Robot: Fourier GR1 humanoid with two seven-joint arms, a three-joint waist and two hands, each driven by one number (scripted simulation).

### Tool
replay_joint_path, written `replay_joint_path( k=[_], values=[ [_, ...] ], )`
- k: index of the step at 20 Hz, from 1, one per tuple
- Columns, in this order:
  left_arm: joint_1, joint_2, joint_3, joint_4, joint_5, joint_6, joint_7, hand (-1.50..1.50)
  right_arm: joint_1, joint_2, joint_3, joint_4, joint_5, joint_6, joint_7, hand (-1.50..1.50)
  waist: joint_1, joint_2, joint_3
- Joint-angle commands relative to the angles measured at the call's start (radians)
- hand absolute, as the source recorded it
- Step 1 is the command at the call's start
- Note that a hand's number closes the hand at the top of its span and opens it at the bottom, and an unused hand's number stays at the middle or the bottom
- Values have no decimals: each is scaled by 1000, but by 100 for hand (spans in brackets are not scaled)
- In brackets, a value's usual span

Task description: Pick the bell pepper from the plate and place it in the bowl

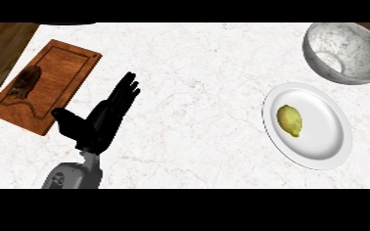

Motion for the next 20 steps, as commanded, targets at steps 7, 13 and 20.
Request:
replay_joint_path(
  k=[7, 13, 20],
  values=[
    [3, -25, -8, 13, -29, -22, -4, 0, -263, 25, 37, 463, 88, -152, -112, 150, 10, 3, 1],
    [-6, -63, -18, 68, -57, -15, -78, 0, -469, -15, 65, 900, 194, -315, -315, 150, 30, 11, 1],
    [4, -47, -38, -29, -43, -28, 15, 0, -613, -5, 97, 1269, 344, -545, -415, 150, 62, 19, 3]
  ],
)
